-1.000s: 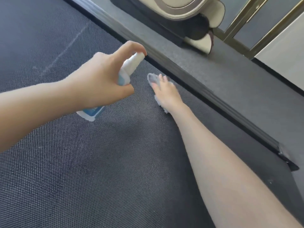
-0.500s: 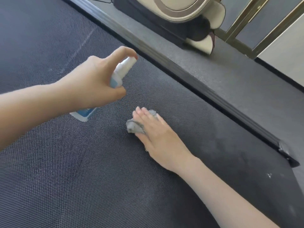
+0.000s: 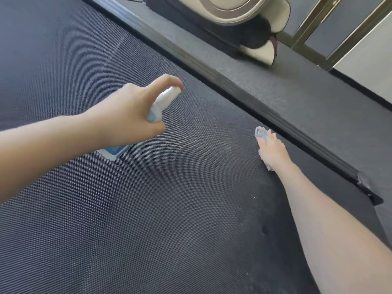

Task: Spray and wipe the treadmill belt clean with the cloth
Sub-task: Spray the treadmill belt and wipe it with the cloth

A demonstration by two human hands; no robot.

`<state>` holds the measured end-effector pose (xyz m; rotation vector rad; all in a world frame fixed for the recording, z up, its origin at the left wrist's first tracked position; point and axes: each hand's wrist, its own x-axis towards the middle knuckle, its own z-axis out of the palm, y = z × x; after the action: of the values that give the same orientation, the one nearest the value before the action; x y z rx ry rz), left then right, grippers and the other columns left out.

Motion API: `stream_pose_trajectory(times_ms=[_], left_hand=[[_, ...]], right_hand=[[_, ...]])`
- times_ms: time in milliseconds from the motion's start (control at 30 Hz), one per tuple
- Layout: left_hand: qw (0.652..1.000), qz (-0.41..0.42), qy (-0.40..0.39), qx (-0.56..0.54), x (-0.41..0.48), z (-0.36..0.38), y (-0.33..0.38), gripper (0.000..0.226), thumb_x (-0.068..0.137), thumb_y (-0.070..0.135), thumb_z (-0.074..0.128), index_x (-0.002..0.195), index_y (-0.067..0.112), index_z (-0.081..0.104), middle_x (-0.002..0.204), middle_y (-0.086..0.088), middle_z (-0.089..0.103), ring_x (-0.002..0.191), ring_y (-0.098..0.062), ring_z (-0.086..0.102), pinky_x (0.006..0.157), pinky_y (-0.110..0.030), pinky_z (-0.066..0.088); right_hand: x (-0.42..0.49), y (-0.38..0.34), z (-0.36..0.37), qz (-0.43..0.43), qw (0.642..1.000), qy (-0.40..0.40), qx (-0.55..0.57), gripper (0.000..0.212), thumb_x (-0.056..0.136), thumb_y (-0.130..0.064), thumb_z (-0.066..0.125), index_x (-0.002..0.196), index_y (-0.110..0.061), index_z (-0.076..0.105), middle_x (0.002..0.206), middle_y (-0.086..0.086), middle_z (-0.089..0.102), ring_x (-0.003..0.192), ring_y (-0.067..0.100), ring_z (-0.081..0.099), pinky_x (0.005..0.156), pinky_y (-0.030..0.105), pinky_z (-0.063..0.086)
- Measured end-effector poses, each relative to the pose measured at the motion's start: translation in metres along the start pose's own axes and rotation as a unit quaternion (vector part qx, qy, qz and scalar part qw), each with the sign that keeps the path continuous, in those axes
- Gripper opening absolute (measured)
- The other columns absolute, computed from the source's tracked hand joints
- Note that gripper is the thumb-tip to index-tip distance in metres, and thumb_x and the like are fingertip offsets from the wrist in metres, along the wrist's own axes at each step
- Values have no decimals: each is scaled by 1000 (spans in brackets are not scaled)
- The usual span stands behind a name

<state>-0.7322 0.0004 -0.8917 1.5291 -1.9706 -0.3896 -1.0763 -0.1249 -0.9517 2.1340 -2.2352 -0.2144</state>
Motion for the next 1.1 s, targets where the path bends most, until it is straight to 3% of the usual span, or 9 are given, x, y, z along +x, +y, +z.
stream_pose_trajectory(times_ms=[167,267,367,467,533,700,867,1033,1100], left_hand=[[1000,25,-12,11,-4,0,10,59,80,14,63,129,33,38,59,-1,50,49,-12,47,44,-25,31],[999,34,-6,2,-7,-1,13,58,79,14,62,129,33,38,59,-1,51,49,-13,49,45,-25,33],[999,51,-1,-4,-12,-1,15,59,77,12,63,128,31,39,57,2,50,49,-11,48,46,-26,32],[998,56,6,-6,-17,-2,13,60,76,12,62,126,34,37,58,-1,51,52,-14,49,47,-26,32],[999,47,7,-12,-21,-4,13,60,77,13,62,126,36,37,57,-1,50,51,-15,49,46,-27,31],[998,48,17,-29,-29,-8,13,59,78,12,62,128,33,39,51,-4,47,41,-15,43,42,-23,31],[996,61,29,-53,-37,-12,11,60,79,10,65,130,27,39,55,-13,53,44,-19,47,44,-23,36],[996,50,20,-72,-48,-22,6,62,79,11,68,133,24,39,61,7,50,53,-11,55,48,-16,40],[997,31,5,-76,-53,-26,5,61,80,21,67,132,31,37,62,-2,57,51,-16,57,56,-34,51]], right_hand=[[-35,-32,-12,-49,992,-2,113,54,102,-31,32,149,-10,17,155,12,21,140,30,23,112,39,21],[-71,-61,-22,-169,979,13,112,45,102,-29,29,143,-11,31,150,13,29,137,28,26,105,33,23],[-119,-95,-24,-326,937,33,124,41,100,-22,19,123,-7,49,130,20,45,123,38,38,101,40,28],[-169,-116,-17,-396,907,22,144,41,102,-24,35,140,-11,36,149,11,34,142,23,21,118,36,14],[-206,-126,-11,-448,882,20,143,48,102,-30,33,144,-7,32,153,7,30,145,16,14,118,36,9],[-280,-139,14,-563,811,114,111,41,100,-33,36,136,-17,44,144,-2,45,139,15,32,109,36,34],[-282,-121,10,-549,828,90,73,44,102,-34,23,142,-20,33,150,-6,36,142,11,24,111,35,32],[-225,-83,6,-397,910,51,112,50,101,-34,34,146,-14,30,154,-5,26,144,7,12,115,32,18],[-193,-65,3,-307,936,12,171,51,100,-36,35,147,-20,26,154,-12,17,143,-1,5,117,27,10]])
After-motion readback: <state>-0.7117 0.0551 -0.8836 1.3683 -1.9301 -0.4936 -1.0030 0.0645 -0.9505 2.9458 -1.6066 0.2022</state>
